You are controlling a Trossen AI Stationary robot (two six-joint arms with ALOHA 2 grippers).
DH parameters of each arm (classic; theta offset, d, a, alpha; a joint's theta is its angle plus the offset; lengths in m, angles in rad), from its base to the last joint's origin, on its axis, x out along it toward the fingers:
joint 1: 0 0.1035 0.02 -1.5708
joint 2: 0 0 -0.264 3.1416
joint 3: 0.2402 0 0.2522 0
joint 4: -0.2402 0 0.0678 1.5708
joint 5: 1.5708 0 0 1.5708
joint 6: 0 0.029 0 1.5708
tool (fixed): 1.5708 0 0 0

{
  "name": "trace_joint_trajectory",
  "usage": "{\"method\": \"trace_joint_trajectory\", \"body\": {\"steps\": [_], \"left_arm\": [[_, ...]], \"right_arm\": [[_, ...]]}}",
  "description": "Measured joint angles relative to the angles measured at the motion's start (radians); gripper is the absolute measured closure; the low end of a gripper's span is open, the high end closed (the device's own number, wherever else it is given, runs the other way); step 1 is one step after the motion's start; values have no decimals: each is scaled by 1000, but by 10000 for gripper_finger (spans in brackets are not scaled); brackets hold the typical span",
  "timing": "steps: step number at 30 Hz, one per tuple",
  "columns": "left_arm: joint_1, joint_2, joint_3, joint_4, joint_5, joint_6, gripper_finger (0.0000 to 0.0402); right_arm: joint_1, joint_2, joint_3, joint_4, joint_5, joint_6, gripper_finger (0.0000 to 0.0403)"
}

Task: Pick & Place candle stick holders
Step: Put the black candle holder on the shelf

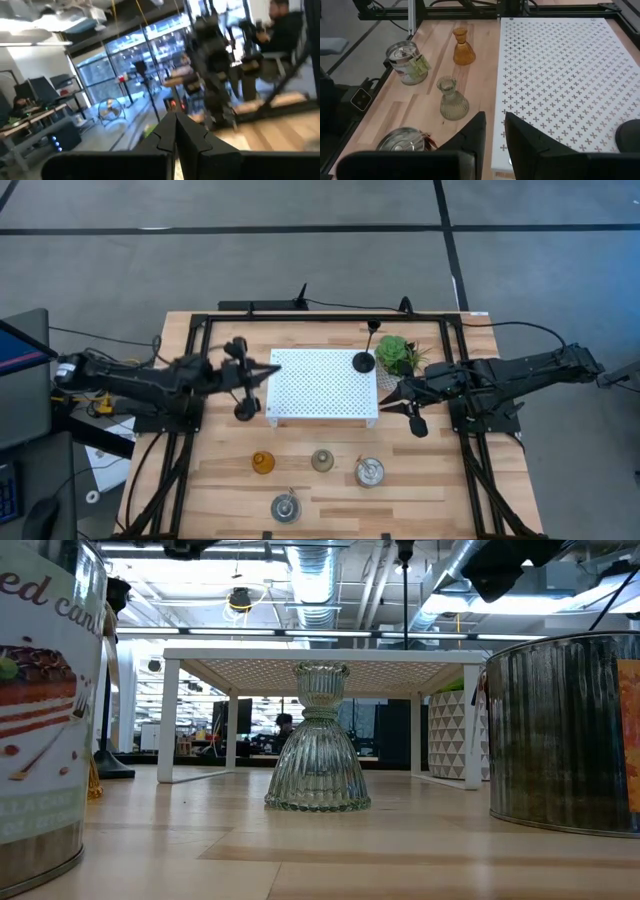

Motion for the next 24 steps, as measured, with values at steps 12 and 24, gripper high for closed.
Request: {"method": "trace_joint_trajectory", "body": {"steps": [12, 24], "left_arm": [[182, -102, 267, -585, 88, -86, 394], [182, -334, 341, -1099, 324, -313, 394]], "right_arm": [[0, 0, 0, 0, 0, 0, 338], [0, 0, 0, 21, 0, 0, 338]]}}
